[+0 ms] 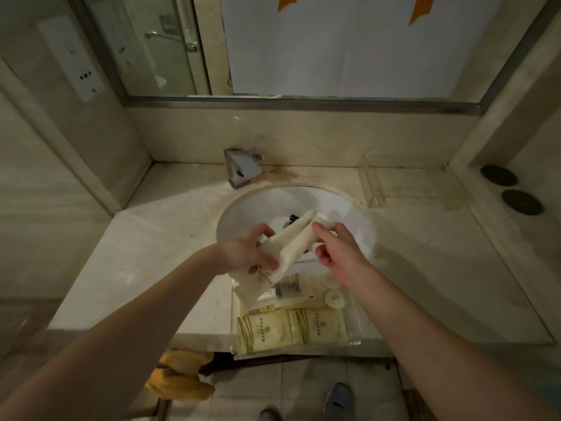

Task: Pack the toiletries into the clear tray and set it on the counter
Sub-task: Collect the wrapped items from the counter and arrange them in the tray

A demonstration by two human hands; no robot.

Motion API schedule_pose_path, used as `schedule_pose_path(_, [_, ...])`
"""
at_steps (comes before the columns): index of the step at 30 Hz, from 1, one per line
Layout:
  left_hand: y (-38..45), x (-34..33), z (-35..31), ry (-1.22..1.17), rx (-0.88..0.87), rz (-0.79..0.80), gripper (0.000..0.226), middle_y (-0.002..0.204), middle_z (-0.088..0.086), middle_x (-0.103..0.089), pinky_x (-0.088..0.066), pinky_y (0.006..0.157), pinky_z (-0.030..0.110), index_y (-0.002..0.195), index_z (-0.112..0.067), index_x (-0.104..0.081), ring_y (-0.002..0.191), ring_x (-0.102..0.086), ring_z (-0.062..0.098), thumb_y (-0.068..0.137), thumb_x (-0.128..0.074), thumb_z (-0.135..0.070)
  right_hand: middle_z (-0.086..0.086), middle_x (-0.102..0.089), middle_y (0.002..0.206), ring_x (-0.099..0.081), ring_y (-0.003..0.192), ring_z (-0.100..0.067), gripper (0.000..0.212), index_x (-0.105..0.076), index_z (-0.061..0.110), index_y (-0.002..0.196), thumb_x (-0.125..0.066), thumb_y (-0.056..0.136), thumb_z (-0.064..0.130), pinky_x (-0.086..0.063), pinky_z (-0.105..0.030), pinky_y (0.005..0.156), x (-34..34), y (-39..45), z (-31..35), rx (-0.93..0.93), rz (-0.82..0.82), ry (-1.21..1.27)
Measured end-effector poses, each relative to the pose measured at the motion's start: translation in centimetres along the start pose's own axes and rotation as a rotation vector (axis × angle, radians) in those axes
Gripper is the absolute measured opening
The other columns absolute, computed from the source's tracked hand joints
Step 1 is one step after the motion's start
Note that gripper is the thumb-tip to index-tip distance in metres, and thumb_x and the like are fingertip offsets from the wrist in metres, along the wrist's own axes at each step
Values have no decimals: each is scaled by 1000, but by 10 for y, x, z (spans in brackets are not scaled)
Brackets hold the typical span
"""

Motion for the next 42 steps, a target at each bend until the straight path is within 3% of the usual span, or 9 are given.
schedule_pose_path(8, [9, -7, 31, 38, 82, 87, 59, 103, 10, -58, -48, 55, 29, 123, -19, -42, 63, -53, 18, 74, -74, -7, -14, -58, 74, -52, 45, -16, 15, -51, 8, 97, -60, 85, 4, -38, -24, 40, 28, 1, -45, -101, -95, -72])
schedule_pose_path(15, [17, -9, 59, 83, 99, 30, 53, 92, 15, -68, -43, 45, 23, 117, -19, -45, 64, -63, 17, 75, -72, -2, -20, -54, 113, -67, 82, -29, 18, -54, 3, 95, -66, 83, -2, -57, -29, 57, 48, -4, -78, -264, 71, -366])
schedule_pose_path(19, [24, -16, 58, 72, 81, 15, 44, 97, 15, -67, -45, 46, 22, 115, -18, -47, 64, -64, 17, 79, -69, -3, -17, -52, 115, -68, 88, -31, 21, -51, 6, 88, -71, 81, 4, -61, -33, 61, 57, -2, -88, -258, 78, -479])
schedule_pose_path(23, [28, -22, 55, 71, 66, 37, 36, 100, 9, -64, -50, 58, 26, 115, -14, -53, 68, -67, 17, 82, -61, -2, -9, -64, 90, -67, 57, -20, 27, -49, 15, 78, -74, 79, 26, -52, -28, 49, 49, -3, -79, -102, 85, -923])
schedule_pose_path(27, [30, -23, 53, 170, 40, 68, 33, 92, -4, -70, -44, 68, 21, 112, -21, -64, 78, -65, 10, 80, -65, -11, -6, -63, 97, -63, 83, -23, 58, -51, 15, 102, -73, 66, 54, -46, -30, 63, 43, 0, -64, 63, 34, -1533])
schedule_pose_path(29, [32, -22, 52, 170, 29, 76, 34, 98, -5, -71, -45, 74, 22, 110, -25, -66, 87, -65, 12, 78, -67, -14, -3, -61, 91, -63, 83, -25, 66, -43, 18, 105, -74, 64, 60, -46, -31, 63, 44, 3, -56, 106, -25, -1434])
schedule_pose_path(32, [34, -23, 50, 154, 8, 112, 36, 104, -4, -70, -47, 84, 25, 110, -25, -67, 97, -63, 15, 76, -70, -13, -2, -59, 97, -65, 78, -24, 62, -37, 23, 121, -68, 77, 54, -50, -32, 64, 39, 9, -52, 84, 20, -777])
schedule_pose_path(35, [37, -26, 44, 94, -33, 157, 35, 104, -5, -71, -49, 89, 27, 109, -23, -69, 98, -64, 13, 76, -72, -12, -10, -61, 99, -60, 59, -18, 30, -50, 14, 116, -59, 91, 28, -48, -28, 54, 32, 16, -53, -28, 57, -327])
schedule_pose_path(42, [50, -5, 62, 37, 29, 56, 21, 101, 9, -70, -55, 86, 32, 102, -17, -70, 98, -65, 26, 82, -68, -9, -16, -63, 74, -57, 50, -19, 14, -60, -4, 94, -62, 88, 7, -46, -29, 48, 51, 37, -57, -20, -73, -279])
Point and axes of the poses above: each hand's wrist, its own y-axis towards the middle knuckle, its own x-axis out of the back of the hand, z = x × y, the point moved 5 cm from there along y, towards the middle knuckle
